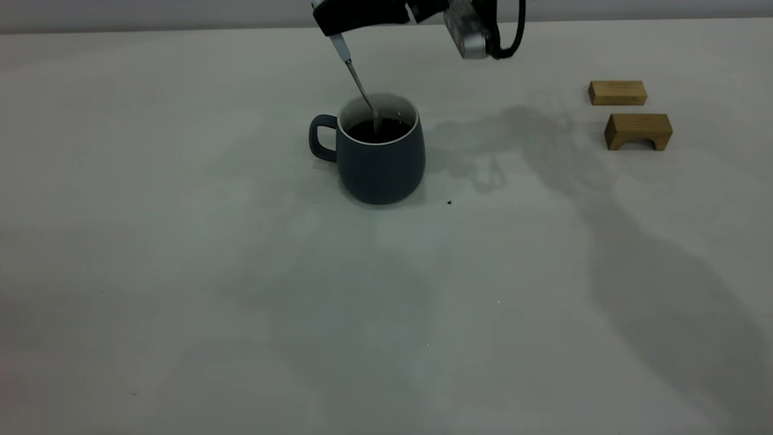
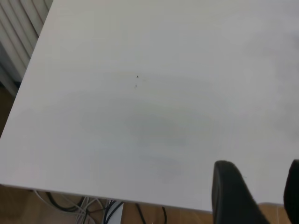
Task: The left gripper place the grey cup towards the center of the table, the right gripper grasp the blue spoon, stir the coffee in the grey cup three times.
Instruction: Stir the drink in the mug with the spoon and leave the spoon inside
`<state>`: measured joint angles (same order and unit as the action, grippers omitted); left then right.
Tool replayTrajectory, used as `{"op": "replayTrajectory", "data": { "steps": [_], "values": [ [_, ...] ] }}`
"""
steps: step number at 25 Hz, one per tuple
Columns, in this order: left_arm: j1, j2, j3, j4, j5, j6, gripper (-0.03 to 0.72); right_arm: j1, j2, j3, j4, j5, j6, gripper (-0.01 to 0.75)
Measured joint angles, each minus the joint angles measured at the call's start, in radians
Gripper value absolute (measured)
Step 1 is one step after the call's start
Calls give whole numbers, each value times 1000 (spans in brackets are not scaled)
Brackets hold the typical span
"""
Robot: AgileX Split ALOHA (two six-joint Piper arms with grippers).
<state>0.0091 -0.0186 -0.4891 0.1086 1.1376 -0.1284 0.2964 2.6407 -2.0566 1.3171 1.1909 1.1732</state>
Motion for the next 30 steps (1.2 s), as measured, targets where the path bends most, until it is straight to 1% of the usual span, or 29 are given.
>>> {"op": "replayTrajectory", "data": {
  "steps": [3, 9, 14, 17, 21, 27, 30],
  "values": [
    [0, 0, 0, 0, 0, 0, 351, -7, 33, 0, 36, -3, -48, 147],
    [0, 0, 0, 0, 0, 0, 351, -12, 84, 0, 120, -15, -209, 147],
    [0, 0, 0, 0, 0, 0, 351, -26, 99, 0, 87, -17, -323, 147],
    [0, 0, 0, 0, 0, 0, 351, -39, 100, 0, 50, -18, -342, 147],
    [0, 0, 0, 0, 0, 0, 351, -53, 99, -3, 7, -4, -288, 147],
    [0, 0, 0, 0, 0, 0, 351, -57, 98, -8, -26, -3, -49, 147],
    [0, 0, 0, 0, 0, 0, 351, -57, 98, -8, -26, -5, 25, 147]
  ]
}}
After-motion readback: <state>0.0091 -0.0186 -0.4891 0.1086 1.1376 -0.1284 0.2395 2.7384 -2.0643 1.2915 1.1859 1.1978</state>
